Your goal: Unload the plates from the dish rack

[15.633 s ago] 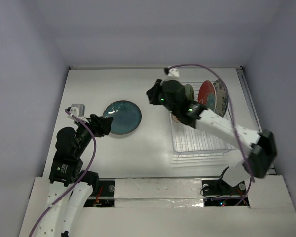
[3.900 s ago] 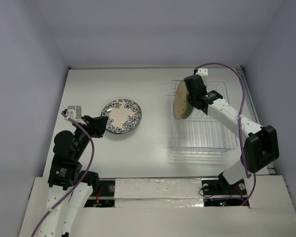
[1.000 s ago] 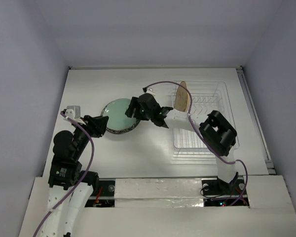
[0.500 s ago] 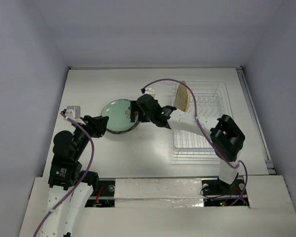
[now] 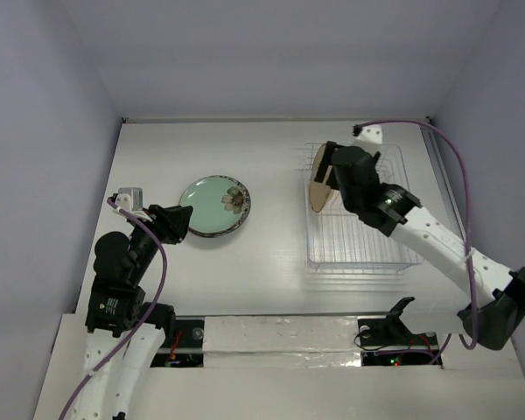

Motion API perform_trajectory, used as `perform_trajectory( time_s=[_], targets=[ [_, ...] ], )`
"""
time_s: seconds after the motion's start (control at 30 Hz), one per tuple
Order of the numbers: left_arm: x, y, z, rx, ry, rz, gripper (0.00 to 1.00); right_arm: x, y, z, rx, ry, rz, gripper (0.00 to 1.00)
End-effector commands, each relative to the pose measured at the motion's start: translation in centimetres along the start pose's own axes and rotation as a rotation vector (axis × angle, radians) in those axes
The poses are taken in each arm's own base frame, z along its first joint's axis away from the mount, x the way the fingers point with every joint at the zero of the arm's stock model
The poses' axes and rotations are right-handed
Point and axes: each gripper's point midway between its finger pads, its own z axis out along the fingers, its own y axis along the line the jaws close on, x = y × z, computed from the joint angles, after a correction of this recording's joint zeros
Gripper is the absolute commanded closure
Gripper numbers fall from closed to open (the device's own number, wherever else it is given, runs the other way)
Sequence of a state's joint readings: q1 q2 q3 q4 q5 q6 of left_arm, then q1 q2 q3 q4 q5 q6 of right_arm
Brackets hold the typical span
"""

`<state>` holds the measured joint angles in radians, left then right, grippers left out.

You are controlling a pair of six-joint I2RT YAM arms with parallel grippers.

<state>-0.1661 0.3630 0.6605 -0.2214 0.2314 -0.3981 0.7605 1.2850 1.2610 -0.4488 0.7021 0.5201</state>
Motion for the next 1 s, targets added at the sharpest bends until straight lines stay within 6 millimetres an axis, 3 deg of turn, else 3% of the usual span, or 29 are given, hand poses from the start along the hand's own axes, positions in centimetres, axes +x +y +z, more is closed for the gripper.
perform_trajectory(
  time_s=[0.0, 0.13, 0.23, 0.5, 0.6, 0.73, 0.83, 0.97],
  targets=[
    [-1.0, -0.4, 0.0, 0.021, -0.046, 0.010, 0.69, 0.1, -6.1, 0.7, 0.157, 0.002, -0.070, 0.19],
    [-0.9, -0.4, 0.1, 0.022, -0.040, 0.009, 0.69, 0.9, -7.3, 2.7, 0.170, 0.044, -0.110, 0.19],
    [-1.0, -0.5, 0.0, 0.024, -0.044, 0.010, 0.69, 2.0, -6.2, 4.4, 0.150, 0.086, -0.158, 0.20],
    [-1.0, -0.4, 0.0, 0.022, -0.047, 0.011, 0.68, 4.1, -5.6, 7.5, 0.177, 0.144, -0.213, 0.24],
    [-1.0, -0.5, 0.0, 0.024, -0.046, 0.011, 0.68, 4.7, -6.4, 8.5, 0.227, 0.161, -0.242, 0.40],
    [-1.0, -0.5, -0.1, 0.027, -0.048, 0.011, 0.68, 3.8, -6.6, 8.8, 0.266, 0.156, -0.278, 0.77],
    [-1.1, -0.6, -0.1, 0.030, -0.050, 0.012, 0.68, 1.9, -6.1, 8.5, 0.262, 0.131, -0.286, 0.93],
    [-1.1, -0.6, -0.1, 0.030, -0.050, 0.012, 0.68, -0.9, -5.7, 7.4, 0.270, 0.097, -0.304, 1.00]
  ],
)
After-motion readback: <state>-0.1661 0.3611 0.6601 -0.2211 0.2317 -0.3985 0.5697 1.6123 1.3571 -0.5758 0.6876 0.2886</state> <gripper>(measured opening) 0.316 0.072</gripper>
